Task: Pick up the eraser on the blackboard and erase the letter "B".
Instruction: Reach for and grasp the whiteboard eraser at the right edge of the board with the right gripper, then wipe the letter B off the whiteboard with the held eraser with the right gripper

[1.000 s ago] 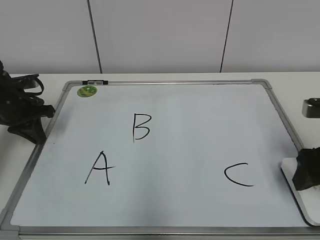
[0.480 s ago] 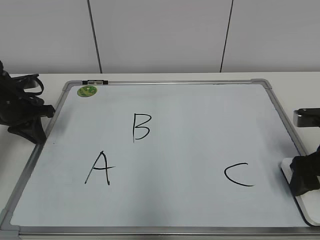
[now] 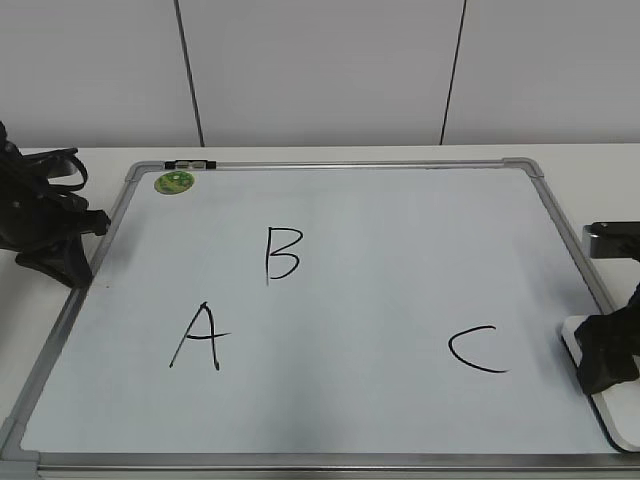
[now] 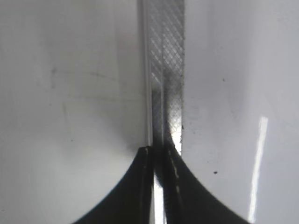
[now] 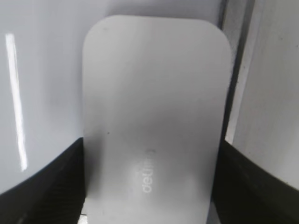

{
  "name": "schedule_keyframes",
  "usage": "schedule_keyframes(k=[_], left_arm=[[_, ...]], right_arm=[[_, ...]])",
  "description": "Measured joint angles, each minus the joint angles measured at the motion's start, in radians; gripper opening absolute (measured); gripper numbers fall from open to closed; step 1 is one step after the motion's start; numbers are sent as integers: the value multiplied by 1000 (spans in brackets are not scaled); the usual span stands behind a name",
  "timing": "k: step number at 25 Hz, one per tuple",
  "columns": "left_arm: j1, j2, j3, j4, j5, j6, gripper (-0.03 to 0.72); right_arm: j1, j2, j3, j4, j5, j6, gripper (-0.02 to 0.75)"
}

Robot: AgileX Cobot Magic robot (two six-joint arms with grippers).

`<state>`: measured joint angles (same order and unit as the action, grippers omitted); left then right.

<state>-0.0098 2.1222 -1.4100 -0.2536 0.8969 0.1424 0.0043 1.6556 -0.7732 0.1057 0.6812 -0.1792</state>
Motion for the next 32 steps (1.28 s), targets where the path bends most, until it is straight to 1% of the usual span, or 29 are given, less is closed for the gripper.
schedule_keyframes(k=[4,13,22,27,29,32], left_arm=[[0,0,0,0,0,0,11],[0,0,0,0,0,0,11],[0,0,0,0,0,0,11],[0,0,0,-2,0,0,11],[0,0,0,-2,0,0,11],[0,0,0,-2,0,0,11]], right_arm=[[0,0,0,3,-2,0,549],[0,-7,-2,13,4,0,546],[0,-63,-15,31,36,-4,546],[0,-63,-90,82,165,-53,546],[0,-63,-156,115,236,-72,546],[0,-63,-232,151,299,-83,546]])
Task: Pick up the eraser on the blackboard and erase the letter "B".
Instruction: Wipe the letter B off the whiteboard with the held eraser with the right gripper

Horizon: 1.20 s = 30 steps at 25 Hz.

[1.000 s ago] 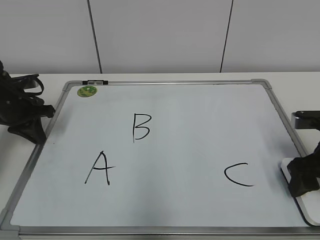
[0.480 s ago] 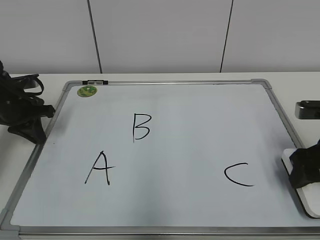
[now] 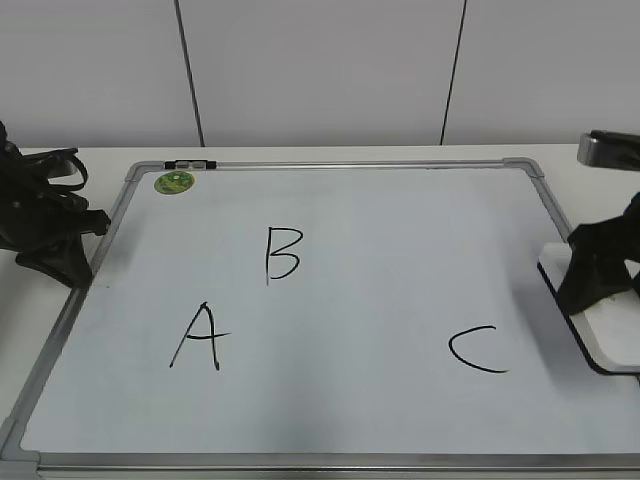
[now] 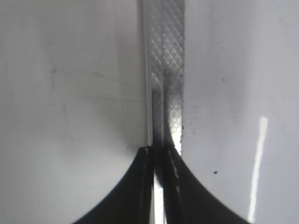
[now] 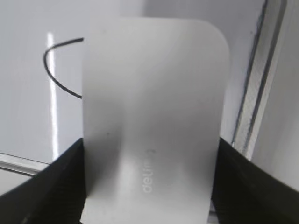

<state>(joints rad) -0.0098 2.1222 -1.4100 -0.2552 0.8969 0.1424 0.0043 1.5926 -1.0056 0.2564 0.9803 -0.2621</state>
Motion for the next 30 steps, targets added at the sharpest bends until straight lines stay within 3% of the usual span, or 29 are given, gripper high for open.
schedule_keyframes(k=[5,13,17,22,30], left_arm=[[0,0,0,0,0,0,11],[0,0,0,0,1,0,11],[0,0,0,0,1,0,11],[0,0,0,0,1,0,11],[0,0,0,-2,2,0,11]], right_arm=[[35,0,-126,20,52,-5,546],[306,107,-349,20,79,0,546],[418,238,-522,-34,147,17,545],[494,422,-745,-104,225,37,545],[535,659,-1035,-128,245,78,545]])
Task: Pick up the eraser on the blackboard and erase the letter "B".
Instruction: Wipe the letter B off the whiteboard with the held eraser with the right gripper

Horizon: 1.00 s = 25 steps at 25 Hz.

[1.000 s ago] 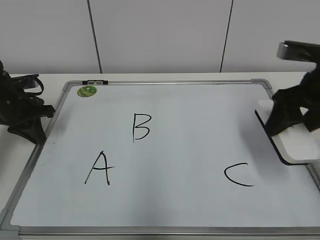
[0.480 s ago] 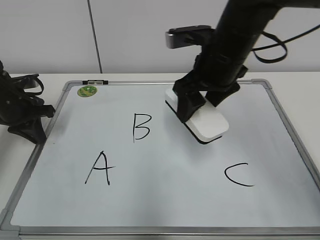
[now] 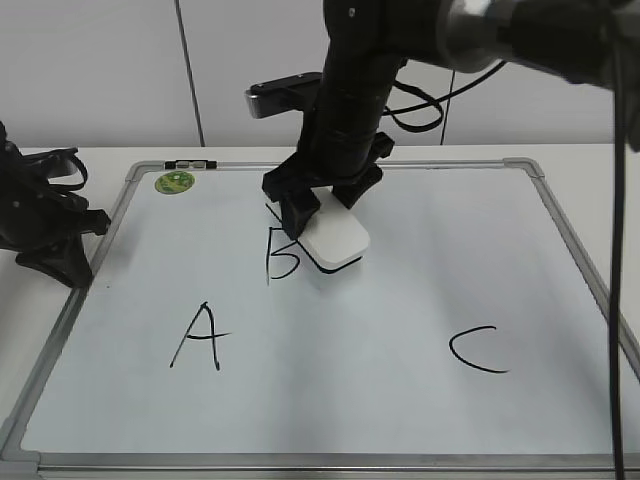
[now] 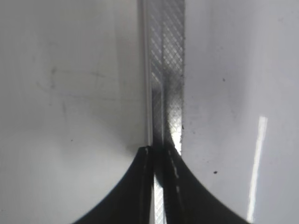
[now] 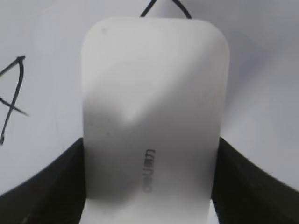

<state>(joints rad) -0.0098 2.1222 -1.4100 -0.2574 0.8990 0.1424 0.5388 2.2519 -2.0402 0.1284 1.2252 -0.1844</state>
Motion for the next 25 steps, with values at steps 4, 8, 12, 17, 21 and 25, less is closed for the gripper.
schedule_keyframes(k=[4,8,12,17,21,25], left_arm=[[0,0,0,-2,2,0,11],[0,0,0,-2,2,0,11],[0,0,0,-2,2,0,11],[0,0,0,-4,2,0,11],[0,0,0,-4,2,0,11],[0,0,0,-4,2,0,11]], right_arm=[[20,85,-114,-4,2,13,545],[30,151,-191,-8,4,26,545],[30,192,-217,-23,6,27,545],[36,242,-224,-35,6,32,545],[37,248,-226,-37,6,33,545],[37,261,-233,-37,4,33,545]])
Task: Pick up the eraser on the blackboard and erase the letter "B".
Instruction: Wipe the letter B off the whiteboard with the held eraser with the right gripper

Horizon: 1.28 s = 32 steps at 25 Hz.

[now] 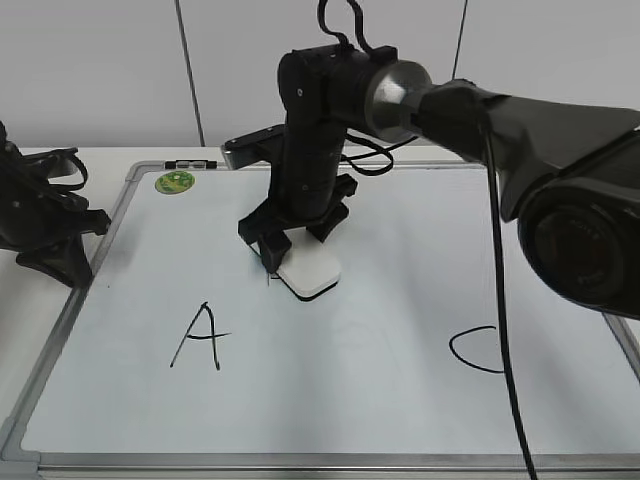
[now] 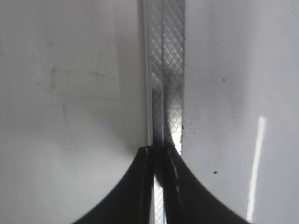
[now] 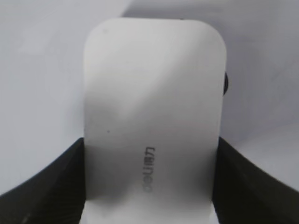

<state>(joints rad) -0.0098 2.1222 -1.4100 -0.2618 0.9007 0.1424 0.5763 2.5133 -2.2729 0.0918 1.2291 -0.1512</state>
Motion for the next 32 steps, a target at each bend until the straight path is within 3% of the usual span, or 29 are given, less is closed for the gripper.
schedule_keyframes(k=[9,15,32], left_arm=[[0,0,0,0,-2,0,11],[0,0,0,0,-2,0,11],[0,0,0,0,-4,0,11]], right_arm=[[74,9,-13,-100,0,7,545],[145,10,-13,-102,-4,-1,545],[118,11,-13,-148,-39,58,545]])
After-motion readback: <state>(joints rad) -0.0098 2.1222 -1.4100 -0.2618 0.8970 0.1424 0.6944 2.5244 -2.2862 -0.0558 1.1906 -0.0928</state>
